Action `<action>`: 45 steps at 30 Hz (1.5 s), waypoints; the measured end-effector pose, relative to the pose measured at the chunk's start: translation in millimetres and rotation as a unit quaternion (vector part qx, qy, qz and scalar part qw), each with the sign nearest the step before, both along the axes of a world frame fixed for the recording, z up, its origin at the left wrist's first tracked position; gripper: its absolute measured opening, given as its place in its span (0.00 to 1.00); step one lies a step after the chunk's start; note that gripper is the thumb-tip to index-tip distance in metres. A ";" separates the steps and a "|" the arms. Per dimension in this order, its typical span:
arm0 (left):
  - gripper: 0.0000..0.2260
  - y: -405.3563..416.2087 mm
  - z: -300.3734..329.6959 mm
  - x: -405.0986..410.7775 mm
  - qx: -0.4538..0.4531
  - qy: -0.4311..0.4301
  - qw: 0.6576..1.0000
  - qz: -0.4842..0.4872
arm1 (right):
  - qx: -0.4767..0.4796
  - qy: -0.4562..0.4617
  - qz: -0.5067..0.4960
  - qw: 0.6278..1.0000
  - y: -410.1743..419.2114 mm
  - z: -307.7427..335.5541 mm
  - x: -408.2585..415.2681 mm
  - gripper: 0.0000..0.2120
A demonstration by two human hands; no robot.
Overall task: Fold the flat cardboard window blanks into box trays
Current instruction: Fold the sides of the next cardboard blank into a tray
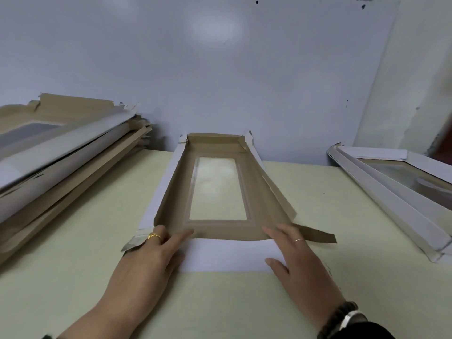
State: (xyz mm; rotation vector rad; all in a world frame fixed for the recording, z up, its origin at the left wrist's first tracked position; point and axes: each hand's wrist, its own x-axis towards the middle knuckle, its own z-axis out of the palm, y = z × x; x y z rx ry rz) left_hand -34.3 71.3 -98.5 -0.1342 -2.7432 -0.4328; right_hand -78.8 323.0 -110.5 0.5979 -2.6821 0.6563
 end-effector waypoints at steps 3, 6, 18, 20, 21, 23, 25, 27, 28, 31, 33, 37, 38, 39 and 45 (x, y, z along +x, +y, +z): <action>0.23 2.6 0.6 -1.4 -0.072 0.029 0.997 -0.009 | 0.100 0.031 0.022 0.994 -7.0 1.1 -0.2 0.19; 0.22 1.7 -0.9 -3.0 -0.129 0.031 0.991 -0.024 | 0.126 0.048 0.039 0.990 -11.8 5.1 2.6 0.12; 0.23 0.1 -15.2 -22.4 0.081 -0.127 0.978 -0.147 | 0.035 -0.092 0.140 0.985 -14.7 -5.2 -18.2 0.24; 0.21 -7.3 -15.0 -20.8 0.125 -0.139 0.973 -0.135 | -0.003 -0.112 0.127 0.986 -3.3 -2.8 -17.7 0.21; 0.21 -9.4 -14.6 -20.1 0.138 -0.143 0.972 -0.128 | -0.020 -0.125 0.117 0.985 0.6 -1.2 -17.7 0.20; 0.21 -11.3 -13.9 -19.3 0.138 -0.145 0.973 -0.117 | -0.039 -0.127 0.109 0.985 4.4 0.6 -19.0 0.18; 0.20 -11.7 -13.5 -18.5 0.119 -0.141 0.978 -0.103 | -0.038 -0.108 0.112 0.987 4.2 1.7 -19.9 0.16; 0.18 -11.0 -12.7 -16.8 0.095 -0.132 0.983 -0.089 | -0.041 -0.080 0.123 0.988 3.6 2.5 -20.3 0.13; 0.17 -10.6 -11.9 -16.3 0.081 -0.124 0.985 -0.085 | -0.046 -0.063 0.130 0.988 3.8 2.9 -20.6 0.11; 0.15 -8.8 -7.5 -15.7 0.058 -0.086 0.991 -0.083 | -0.061 -0.034 0.137 0.988 2.8 5.8 -20.1 0.06; 0.15 -7.2 -5.3 -17.0 0.048 -0.056 0.994 -0.079 | -0.045 -0.012 0.126 0.991 0.0 6.9 -20.3 0.07; 0.13 -1.0 -5.0 -24.0 -0.030 0.011 0.999 -0.039 | -0.022 0.039 0.073 0.996 -7.2 5.7 -25.2 0.08; 0.12 2.5 -5.8 -26.4 -0.039 0.027 0.998 -0.034 | -0.019 0.047 0.060 0.997 -9.5 4.6 -26.4 0.08; 0.12 6.8 -6.5 -28.8 -0.047 0.029 0.998 -0.028 | -0.016 0.044 0.050 0.998 -11.6 4.2 -27.7 0.09; 0.35 23.4 -11.9 -43.2 -0.097 -0.038 0.994 0.025 | 0.129 0.104 0.004 0.986 -26.9 12.6 -30.4 0.08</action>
